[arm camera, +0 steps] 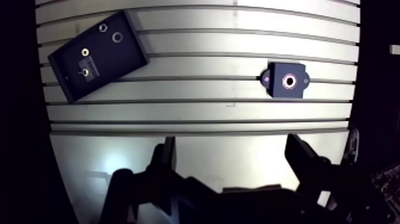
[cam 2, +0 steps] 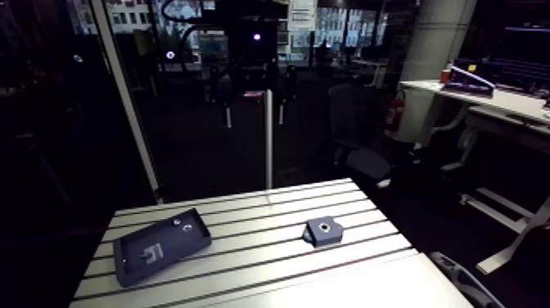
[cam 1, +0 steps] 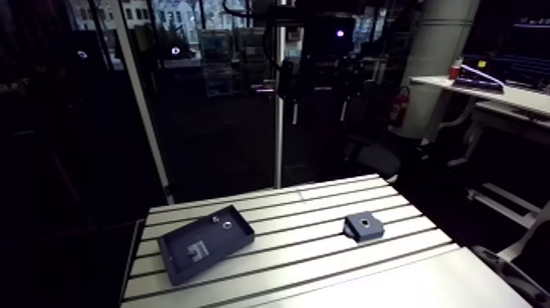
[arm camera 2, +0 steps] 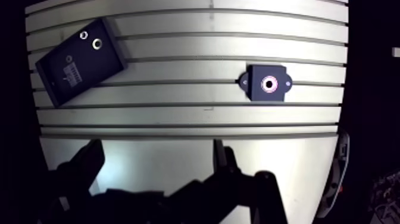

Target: Pick up the bearing and press it into the housing until flush.

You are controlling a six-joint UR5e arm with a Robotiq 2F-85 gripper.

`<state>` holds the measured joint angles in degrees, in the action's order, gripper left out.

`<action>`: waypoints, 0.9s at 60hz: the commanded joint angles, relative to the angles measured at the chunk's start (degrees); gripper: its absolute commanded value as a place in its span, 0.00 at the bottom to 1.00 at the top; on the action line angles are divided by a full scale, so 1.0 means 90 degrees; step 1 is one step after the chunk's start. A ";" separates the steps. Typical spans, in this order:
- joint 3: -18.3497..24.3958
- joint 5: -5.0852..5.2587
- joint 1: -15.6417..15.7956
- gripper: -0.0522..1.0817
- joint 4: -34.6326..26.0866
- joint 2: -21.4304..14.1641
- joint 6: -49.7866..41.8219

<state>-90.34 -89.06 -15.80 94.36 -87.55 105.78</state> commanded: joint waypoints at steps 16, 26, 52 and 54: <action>-0.0011 0.0027 0.0092 0.05 0.0038 -0.0004 -0.0045; 0.0042 -0.0049 0.0173 0.05 0.0038 0.0036 -0.0215; 0.0042 -0.0080 0.0271 0.05 0.0038 0.0082 -0.0235; 0.0060 -0.0080 0.0271 0.05 0.0029 0.0085 -0.0235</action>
<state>-90.07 -89.76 -13.48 94.70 -87.08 103.71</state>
